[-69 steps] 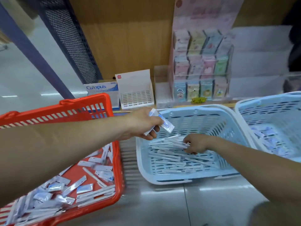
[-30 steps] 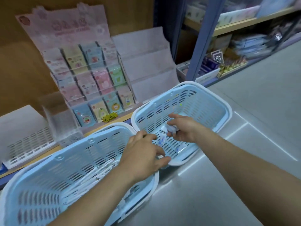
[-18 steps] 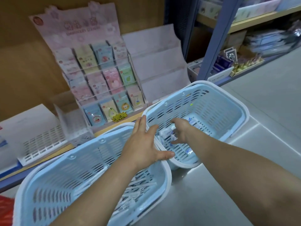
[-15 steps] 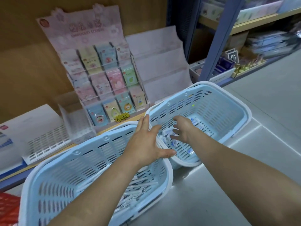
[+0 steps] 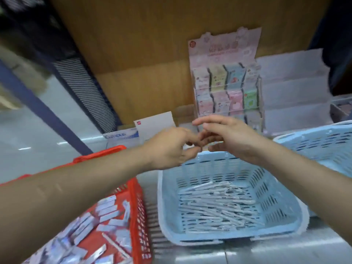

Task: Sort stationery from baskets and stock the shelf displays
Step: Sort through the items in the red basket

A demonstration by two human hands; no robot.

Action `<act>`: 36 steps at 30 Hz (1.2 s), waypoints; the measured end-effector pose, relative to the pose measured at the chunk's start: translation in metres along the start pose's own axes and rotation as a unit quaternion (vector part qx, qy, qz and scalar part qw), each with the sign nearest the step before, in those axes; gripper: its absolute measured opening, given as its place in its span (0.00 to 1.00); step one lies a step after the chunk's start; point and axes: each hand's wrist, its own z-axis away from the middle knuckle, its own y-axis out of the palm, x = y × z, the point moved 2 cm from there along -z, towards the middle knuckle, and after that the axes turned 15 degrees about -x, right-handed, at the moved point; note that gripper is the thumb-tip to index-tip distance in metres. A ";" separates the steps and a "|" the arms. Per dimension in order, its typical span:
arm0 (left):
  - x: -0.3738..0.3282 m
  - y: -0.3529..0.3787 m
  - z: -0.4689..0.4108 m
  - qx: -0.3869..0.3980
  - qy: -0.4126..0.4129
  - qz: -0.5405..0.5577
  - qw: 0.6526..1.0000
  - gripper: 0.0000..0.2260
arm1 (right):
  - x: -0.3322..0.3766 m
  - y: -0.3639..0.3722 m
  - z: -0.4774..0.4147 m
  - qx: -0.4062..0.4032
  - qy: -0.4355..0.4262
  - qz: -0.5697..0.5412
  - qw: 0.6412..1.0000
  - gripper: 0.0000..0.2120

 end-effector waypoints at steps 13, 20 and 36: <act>0.192 -0.112 0.291 -0.040 -0.349 -0.061 0.934 0.11 | -0.037 0.298 0.019 0.334 -0.023 0.378 0.863 0.11; 0.272 -0.059 0.376 0.086 -0.460 -0.090 0.879 0.15 | -0.119 0.377 0.004 0.317 0.040 0.435 0.842 0.14; 0.308 0.053 0.414 0.122 -0.386 -0.048 0.913 0.15 | -0.234 0.440 0.022 0.238 -0.040 0.427 0.872 0.22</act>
